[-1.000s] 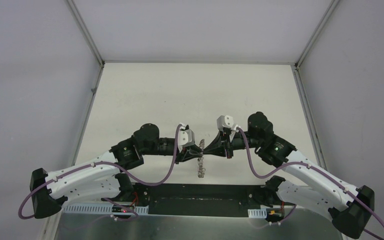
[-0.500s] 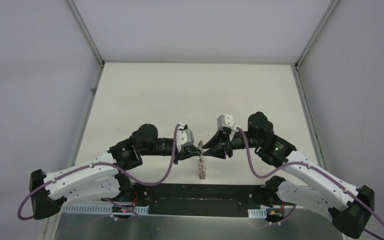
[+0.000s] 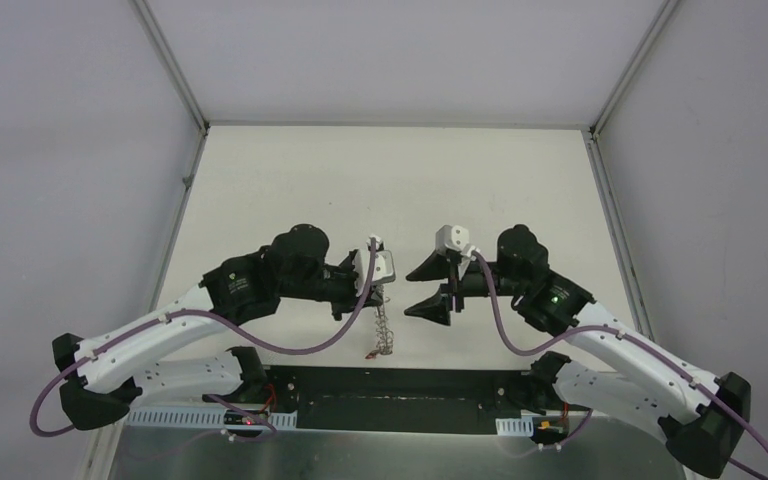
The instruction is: Put the keys on the keyring
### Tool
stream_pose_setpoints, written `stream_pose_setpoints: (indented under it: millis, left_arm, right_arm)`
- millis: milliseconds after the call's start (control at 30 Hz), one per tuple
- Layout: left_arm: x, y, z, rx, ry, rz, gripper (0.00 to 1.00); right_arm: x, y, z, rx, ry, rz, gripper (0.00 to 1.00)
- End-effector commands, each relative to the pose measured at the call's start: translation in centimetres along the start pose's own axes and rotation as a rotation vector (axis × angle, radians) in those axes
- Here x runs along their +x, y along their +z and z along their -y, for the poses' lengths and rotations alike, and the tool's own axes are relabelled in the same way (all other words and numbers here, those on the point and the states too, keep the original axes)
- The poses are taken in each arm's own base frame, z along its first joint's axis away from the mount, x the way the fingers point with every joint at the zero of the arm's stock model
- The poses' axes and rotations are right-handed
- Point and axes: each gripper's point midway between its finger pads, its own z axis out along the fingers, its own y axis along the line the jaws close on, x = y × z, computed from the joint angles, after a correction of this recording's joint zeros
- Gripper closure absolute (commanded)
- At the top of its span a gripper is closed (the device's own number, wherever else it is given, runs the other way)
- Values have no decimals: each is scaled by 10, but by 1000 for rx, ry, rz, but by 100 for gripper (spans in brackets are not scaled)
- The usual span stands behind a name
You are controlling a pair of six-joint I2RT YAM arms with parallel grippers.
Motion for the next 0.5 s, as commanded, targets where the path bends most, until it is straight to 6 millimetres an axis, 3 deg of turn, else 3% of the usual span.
stream_pose_setpoints:
  millis: [0, 133, 467]
  left_arm:
    - [3, -15, -6, -37, 0, -132, 100]
    - [3, -23, -10, -51, 3, -209, 100]
    - [-8, -31, -14, -63, -46, -296, 100]
  right_arm:
    - [-26, 8, 1, -4, -17, 68, 34]
    - [-30, 17, 0, -31, -20, 94, 45]
    - [-36, 45, 3, -49, -22, 169, 55]
